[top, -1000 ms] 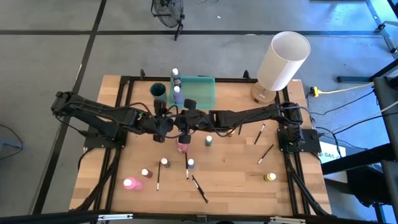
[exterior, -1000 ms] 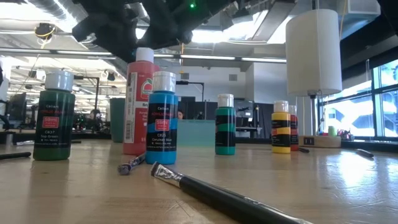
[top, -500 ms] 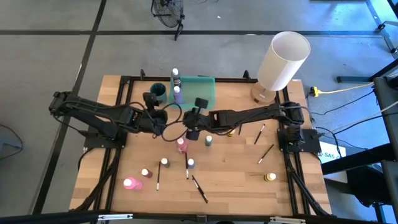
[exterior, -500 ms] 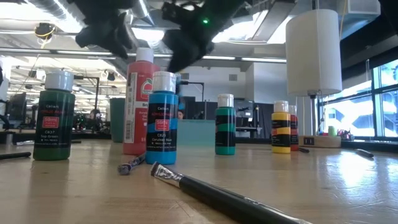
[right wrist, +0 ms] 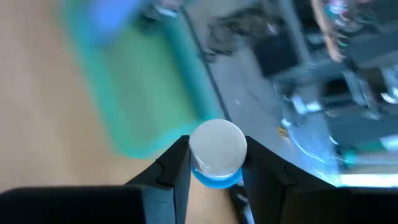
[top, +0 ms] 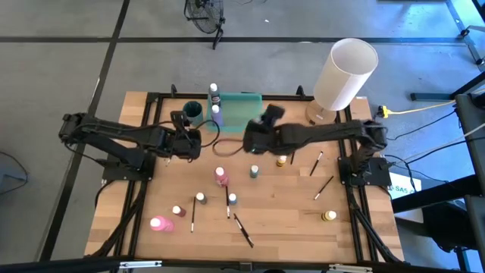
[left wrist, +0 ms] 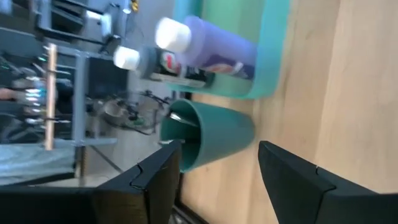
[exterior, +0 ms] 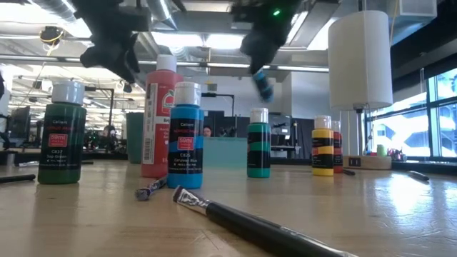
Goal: Pick & Place Paint Supplies
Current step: Put the small blue paint bottle into the green bin, then put the top small green paint bottle into the green cup
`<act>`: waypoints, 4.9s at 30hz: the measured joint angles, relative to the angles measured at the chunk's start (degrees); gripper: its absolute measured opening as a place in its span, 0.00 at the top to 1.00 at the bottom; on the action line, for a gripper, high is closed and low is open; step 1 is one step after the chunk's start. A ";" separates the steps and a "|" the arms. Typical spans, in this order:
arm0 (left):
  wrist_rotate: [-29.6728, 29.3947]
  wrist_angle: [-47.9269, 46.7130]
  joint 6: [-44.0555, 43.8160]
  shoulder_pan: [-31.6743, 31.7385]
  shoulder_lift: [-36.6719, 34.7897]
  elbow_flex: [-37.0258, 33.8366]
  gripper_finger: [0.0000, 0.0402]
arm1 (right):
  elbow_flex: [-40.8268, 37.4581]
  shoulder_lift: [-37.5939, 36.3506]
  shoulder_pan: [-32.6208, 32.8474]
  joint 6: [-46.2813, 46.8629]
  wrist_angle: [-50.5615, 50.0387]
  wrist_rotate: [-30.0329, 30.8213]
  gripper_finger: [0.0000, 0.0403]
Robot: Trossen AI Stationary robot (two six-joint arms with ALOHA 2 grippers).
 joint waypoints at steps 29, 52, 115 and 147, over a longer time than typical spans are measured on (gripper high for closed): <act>18.48 15.81 -2.91 4.16 0.03 -13.49 0.47 | 5.70 6.36 -23.34 0.90 22.47 -33.32 0.71; 25.82 37.15 -3.39 4.15 0.03 -23.45 0.47 | -6.77 10.34 -32.43 11.62 37.45 -41.39 0.71; 38.91 50.61 -1.12 4.08 0.03 -23.74 0.47 | -7.20 13.80 -33.34 14.81 35.13 -38.52 0.32; 31.54 53.63 -1.43 4.08 0.05 -28.07 0.47 | -7.03 -6.87 -12.70 6.67 0.64 -51.19 0.32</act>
